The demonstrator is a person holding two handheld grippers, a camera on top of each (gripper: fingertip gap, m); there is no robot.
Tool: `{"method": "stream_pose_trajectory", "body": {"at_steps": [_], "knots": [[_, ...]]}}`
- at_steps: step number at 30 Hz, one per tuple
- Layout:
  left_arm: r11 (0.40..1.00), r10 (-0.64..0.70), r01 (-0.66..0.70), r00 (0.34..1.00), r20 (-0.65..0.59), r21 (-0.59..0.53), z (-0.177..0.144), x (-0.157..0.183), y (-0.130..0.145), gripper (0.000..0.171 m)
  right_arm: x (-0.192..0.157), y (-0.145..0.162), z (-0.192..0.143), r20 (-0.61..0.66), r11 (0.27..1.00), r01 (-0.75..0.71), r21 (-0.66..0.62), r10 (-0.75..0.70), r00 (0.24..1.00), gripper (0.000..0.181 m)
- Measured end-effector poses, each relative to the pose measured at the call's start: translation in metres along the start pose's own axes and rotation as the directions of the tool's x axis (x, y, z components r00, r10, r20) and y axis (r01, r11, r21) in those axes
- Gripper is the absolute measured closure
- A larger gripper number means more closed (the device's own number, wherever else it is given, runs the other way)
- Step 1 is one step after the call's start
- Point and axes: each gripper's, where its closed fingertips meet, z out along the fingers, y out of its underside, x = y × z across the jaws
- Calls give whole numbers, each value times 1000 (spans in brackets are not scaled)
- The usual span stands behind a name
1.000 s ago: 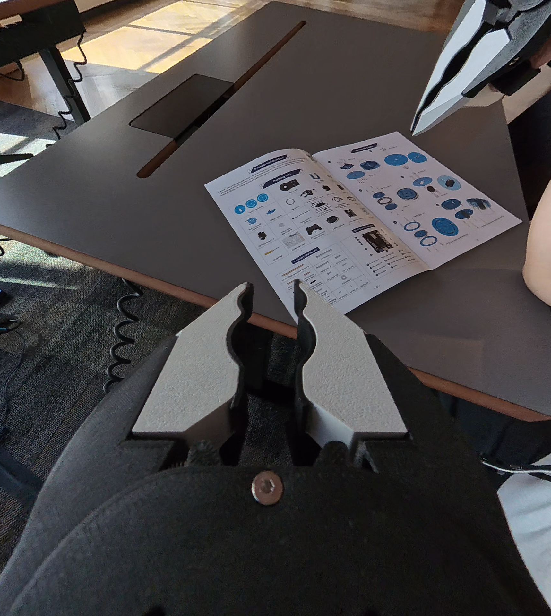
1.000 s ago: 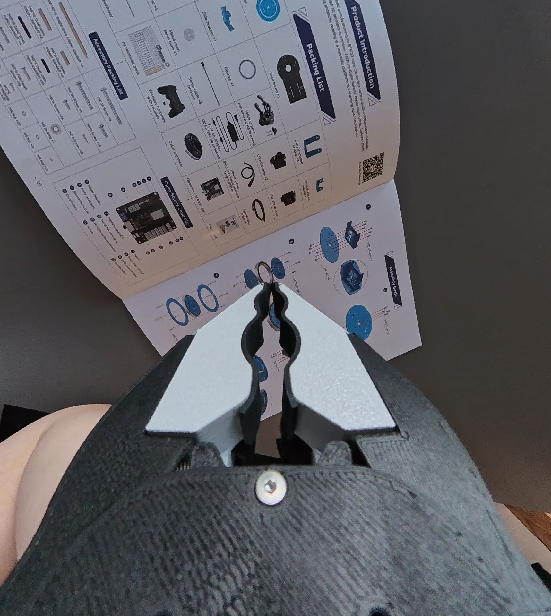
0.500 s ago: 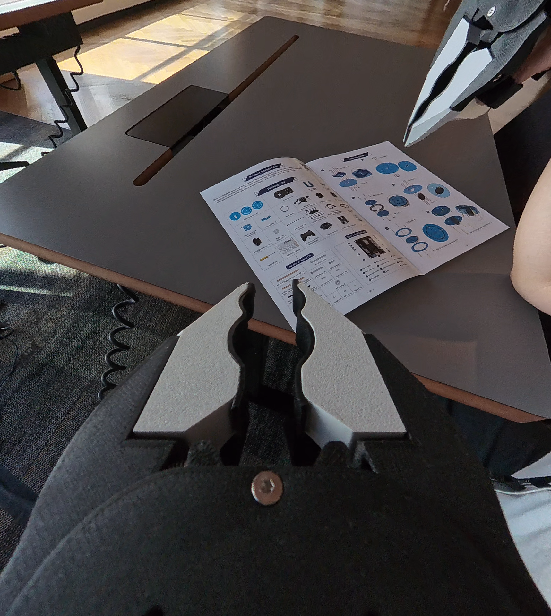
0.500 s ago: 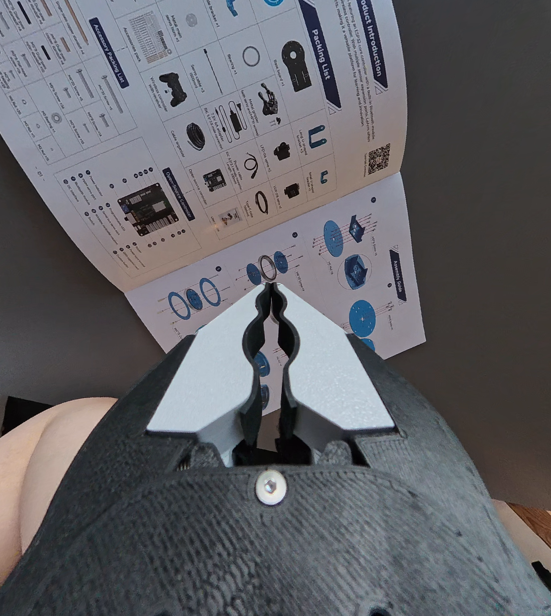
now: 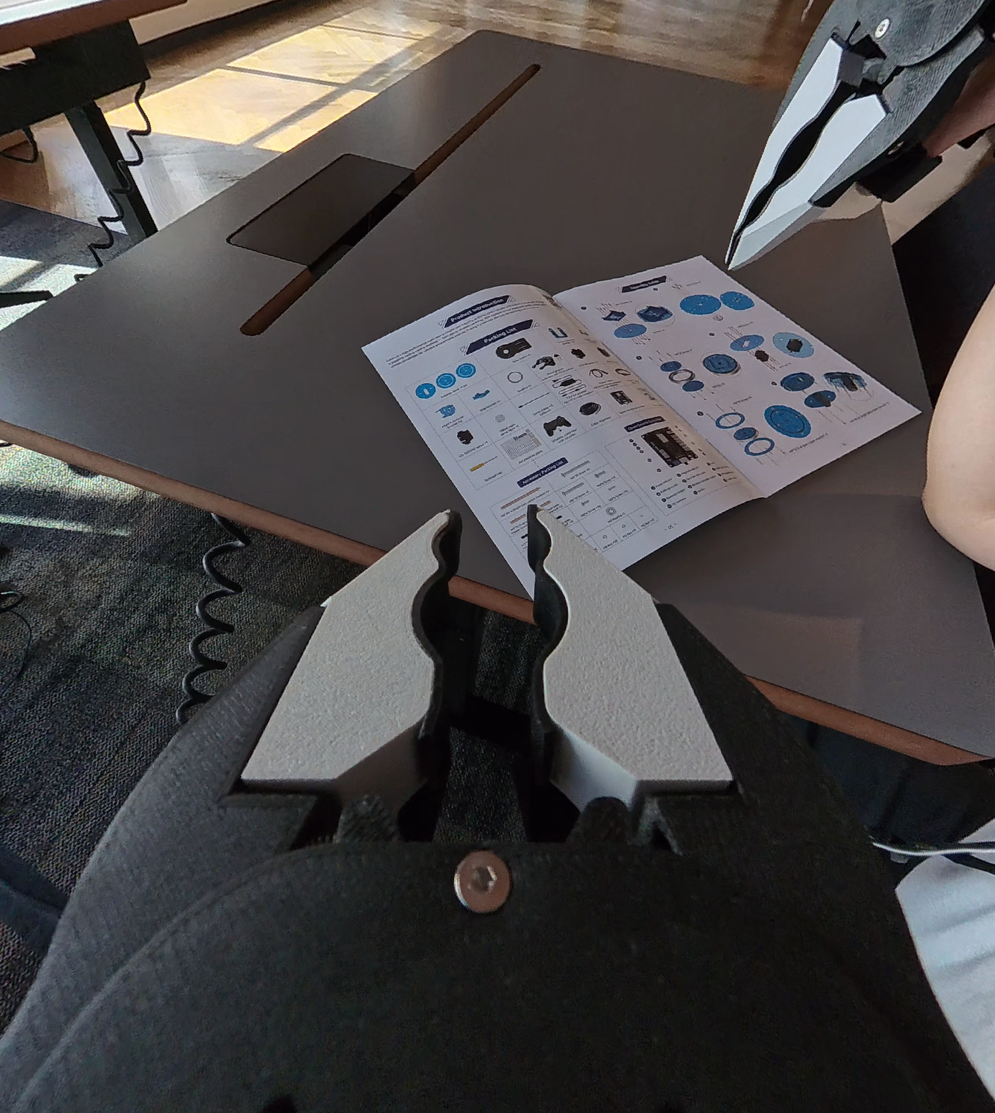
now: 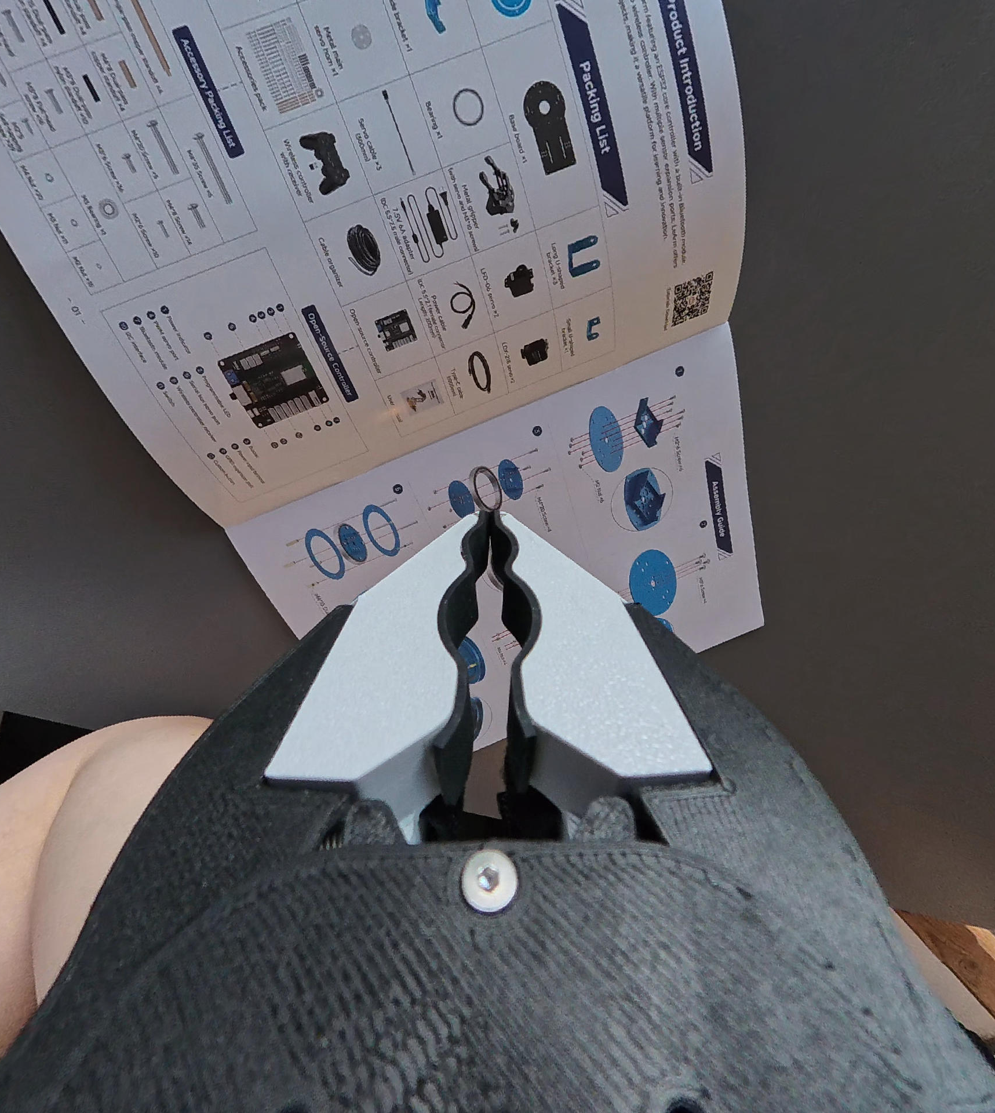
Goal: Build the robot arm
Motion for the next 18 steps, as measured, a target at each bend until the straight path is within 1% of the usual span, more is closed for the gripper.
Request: {"method": "stream_pose_trajectory", "body": {"at_steps": [13,15,18], "knots": [[1000,1,-1,1000,-6,-15,4,1,3,150,-2,1,1,0,1000,5,-10,-5,1000,181],[1000,-7,6,1000,-26,-18,10,1,6,150,-3,-2,2,5,1000,19,-6,-19,1000,181],[999,4,-8,995,-101,-44,24,11,15,146,-7,-2,6,17,999,37,-29,-37,999,181]]}}
